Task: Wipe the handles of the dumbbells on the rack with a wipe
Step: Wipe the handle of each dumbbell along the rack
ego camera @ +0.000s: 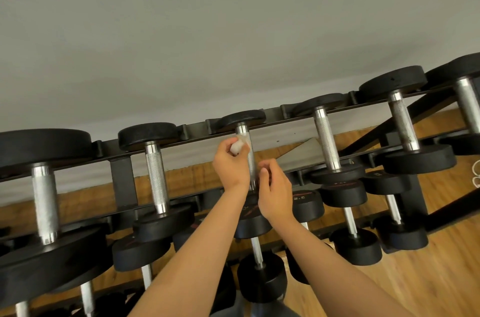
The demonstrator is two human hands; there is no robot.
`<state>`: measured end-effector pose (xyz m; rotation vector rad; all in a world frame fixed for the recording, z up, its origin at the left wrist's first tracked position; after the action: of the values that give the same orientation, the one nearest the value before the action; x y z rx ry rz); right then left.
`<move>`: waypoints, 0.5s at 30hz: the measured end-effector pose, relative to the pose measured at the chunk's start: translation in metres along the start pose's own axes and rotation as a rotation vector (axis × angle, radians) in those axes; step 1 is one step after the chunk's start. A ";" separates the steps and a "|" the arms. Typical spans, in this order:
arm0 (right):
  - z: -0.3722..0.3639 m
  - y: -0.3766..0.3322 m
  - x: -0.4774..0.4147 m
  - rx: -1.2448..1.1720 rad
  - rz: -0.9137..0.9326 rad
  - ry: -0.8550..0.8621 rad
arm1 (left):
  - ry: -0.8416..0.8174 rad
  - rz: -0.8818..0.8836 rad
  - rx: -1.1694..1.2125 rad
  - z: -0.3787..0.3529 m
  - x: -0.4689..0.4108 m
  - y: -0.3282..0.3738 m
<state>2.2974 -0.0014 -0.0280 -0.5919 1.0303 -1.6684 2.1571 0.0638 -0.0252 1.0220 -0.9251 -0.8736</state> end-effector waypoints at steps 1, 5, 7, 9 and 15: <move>0.000 0.000 0.000 -0.003 0.003 0.005 | -0.004 -0.009 -0.018 0.001 0.004 -0.005; 0.000 -0.001 -0.001 -0.009 0.006 0.015 | 0.000 0.069 -0.045 0.000 -0.002 -0.009; 0.000 0.000 -0.001 -0.009 0.003 0.013 | 0.000 0.115 -0.026 -0.006 -0.010 -0.003; 0.001 -0.001 -0.001 -0.006 0.004 0.016 | 0.007 0.147 0.011 -0.012 -0.016 0.002; 0.001 -0.002 -0.001 -0.017 0.007 0.010 | 0.040 0.238 0.149 -0.016 -0.016 -0.005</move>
<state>2.2974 -0.0009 -0.0261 -0.5902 1.0537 -1.6594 2.1650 0.0816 -0.0371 1.0275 -1.0655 -0.5907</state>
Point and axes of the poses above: each hand's wrist, its own x-axis away from the middle knuckle, its own z-axis out of the back of the hand, y = z × x, the point moved 10 cm from there along -x, towards the middle knuckle, and after that the axes turned 2 degrees about -x, right-handed, at the moved point
